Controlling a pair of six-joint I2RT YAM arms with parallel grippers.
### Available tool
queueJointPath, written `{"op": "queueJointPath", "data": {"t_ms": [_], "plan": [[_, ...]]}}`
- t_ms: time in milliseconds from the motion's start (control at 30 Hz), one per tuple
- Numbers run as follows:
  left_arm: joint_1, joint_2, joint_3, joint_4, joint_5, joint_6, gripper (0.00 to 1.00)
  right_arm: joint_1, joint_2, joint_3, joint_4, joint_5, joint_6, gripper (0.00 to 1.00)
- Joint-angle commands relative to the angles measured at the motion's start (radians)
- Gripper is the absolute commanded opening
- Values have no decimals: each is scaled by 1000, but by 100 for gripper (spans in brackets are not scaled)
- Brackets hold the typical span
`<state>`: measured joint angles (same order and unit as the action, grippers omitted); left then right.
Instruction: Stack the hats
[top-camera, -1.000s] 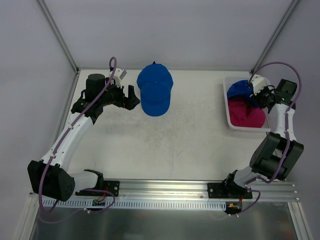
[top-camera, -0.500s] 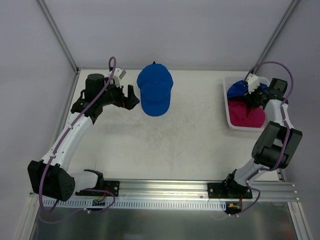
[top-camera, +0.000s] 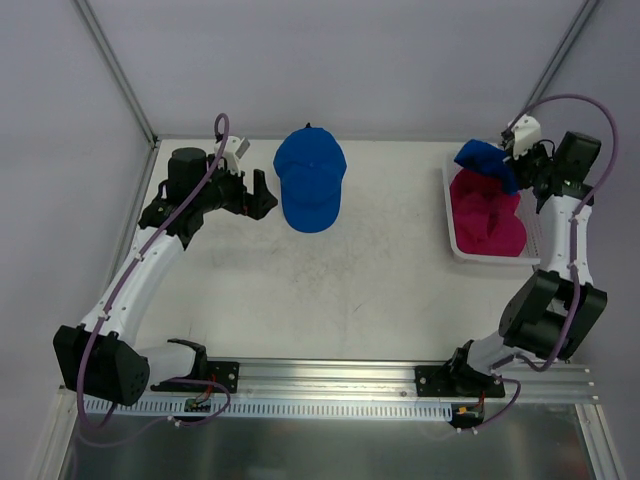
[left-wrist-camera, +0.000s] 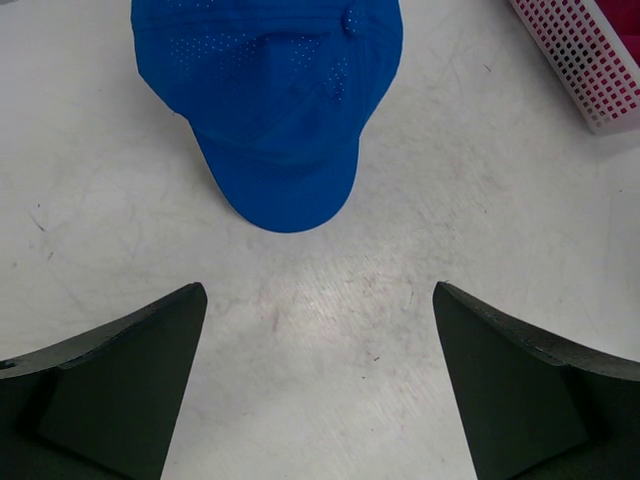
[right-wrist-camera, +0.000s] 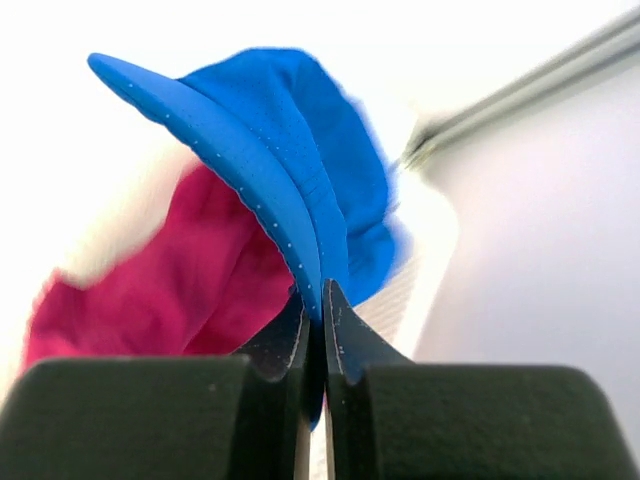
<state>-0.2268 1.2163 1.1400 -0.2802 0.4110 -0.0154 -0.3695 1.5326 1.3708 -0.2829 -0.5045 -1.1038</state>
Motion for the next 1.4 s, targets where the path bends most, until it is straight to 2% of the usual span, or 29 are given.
{"op": "queueJointPath", "data": {"t_ms": [0, 167, 300, 500, 567, 667, 767, 833, 900, 1033, 1133, 1200, 1367], "plan": [[18, -44, 24, -2, 20, -14, 99, 56, -138, 138, 86, -63, 125, 0], [52, -54, 52, -14, 25, -46, 99, 190, -187, 194, 200, 58, 180, 0], [96, -63, 63, -28, 49, -83, 99, 384, -221, 88, 341, 142, 6, 0], [115, -87, 52, -36, 51, -86, 99, 585, -149, 135, 405, 270, -16, 0], [118, -96, 47, -37, 90, -77, 99, 633, -129, 152, 450, 334, -37, 0], [115, -122, 38, -21, 153, -48, 99, 701, -95, 247, 400, 388, 40, 0], [115, -170, 21, 102, 195, 5, 99, 722, -72, 367, 306, 454, 195, 0], [95, -204, -11, 256, 195, 122, 96, 736, -66, 430, 207, 486, 269, 0], [42, -205, 0, 324, 181, 269, 90, 748, -74, 488, 162, 498, 364, 0], [-60, -190, 20, 514, 172, 469, 66, 779, -135, 501, 65, 451, 475, 1], [-185, -202, -48, 665, 132, 673, 56, 834, -202, 446, 60, 425, 483, 0], [-242, -201, -106, 784, 117, 820, 55, 885, -226, 427, 54, 429, 481, 0], [-362, -181, -164, 877, 112, 1014, 54, 980, -252, 427, 13, 442, 490, 0]]}}
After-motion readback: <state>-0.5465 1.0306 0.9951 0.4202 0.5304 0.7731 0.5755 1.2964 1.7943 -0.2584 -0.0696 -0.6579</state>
